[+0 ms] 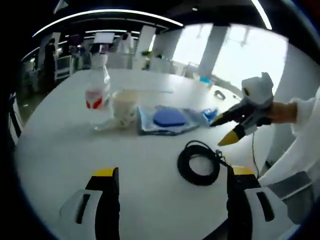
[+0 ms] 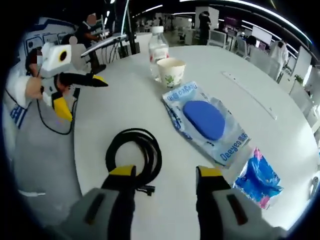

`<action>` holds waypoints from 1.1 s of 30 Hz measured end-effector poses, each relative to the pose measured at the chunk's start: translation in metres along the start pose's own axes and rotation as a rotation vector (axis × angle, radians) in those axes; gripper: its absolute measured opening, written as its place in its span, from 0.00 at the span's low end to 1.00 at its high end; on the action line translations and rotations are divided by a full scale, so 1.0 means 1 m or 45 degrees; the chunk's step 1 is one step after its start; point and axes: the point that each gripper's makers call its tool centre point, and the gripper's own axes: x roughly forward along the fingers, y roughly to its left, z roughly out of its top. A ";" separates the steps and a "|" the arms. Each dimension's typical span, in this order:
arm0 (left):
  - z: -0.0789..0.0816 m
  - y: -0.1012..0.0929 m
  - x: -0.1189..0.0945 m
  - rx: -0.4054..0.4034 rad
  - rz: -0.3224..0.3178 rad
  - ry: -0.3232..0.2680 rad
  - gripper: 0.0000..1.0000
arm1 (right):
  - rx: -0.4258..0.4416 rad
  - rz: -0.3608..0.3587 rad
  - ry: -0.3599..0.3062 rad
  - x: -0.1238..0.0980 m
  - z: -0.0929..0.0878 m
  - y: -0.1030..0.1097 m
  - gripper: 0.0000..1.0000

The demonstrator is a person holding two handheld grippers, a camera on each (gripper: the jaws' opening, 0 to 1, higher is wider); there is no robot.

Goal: Arrange the tabletop items into an orderly group along one side of the table until the central work area is clear of visible clutter.

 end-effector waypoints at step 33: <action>-0.044 -0.025 0.061 -0.379 0.321 0.272 0.17 | 0.260 0.067 -0.106 0.031 -0.025 0.020 0.20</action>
